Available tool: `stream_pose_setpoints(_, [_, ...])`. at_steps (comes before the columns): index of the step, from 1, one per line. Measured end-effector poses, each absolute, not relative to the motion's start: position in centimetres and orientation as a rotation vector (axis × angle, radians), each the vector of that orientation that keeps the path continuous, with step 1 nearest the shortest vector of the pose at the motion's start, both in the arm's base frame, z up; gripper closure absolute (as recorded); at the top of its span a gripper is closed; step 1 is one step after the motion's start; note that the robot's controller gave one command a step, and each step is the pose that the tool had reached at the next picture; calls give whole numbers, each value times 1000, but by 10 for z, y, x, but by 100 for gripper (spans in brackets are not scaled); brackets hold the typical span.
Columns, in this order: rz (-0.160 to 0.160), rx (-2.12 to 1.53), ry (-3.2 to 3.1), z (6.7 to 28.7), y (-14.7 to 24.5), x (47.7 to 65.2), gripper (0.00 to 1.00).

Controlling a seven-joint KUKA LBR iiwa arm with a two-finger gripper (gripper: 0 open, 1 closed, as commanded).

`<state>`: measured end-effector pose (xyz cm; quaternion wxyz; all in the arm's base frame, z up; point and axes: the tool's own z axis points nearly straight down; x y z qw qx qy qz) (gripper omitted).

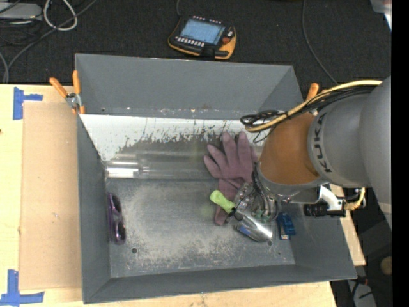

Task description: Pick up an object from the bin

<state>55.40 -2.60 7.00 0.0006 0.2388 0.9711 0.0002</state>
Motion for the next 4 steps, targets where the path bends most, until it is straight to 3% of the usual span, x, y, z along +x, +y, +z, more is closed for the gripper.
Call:
stream_pose_setpoints(2, [1,751,3054,87,-26,552,100])
stream_pose_setpoints(4, [1,748,3056,137,-26,552,100])
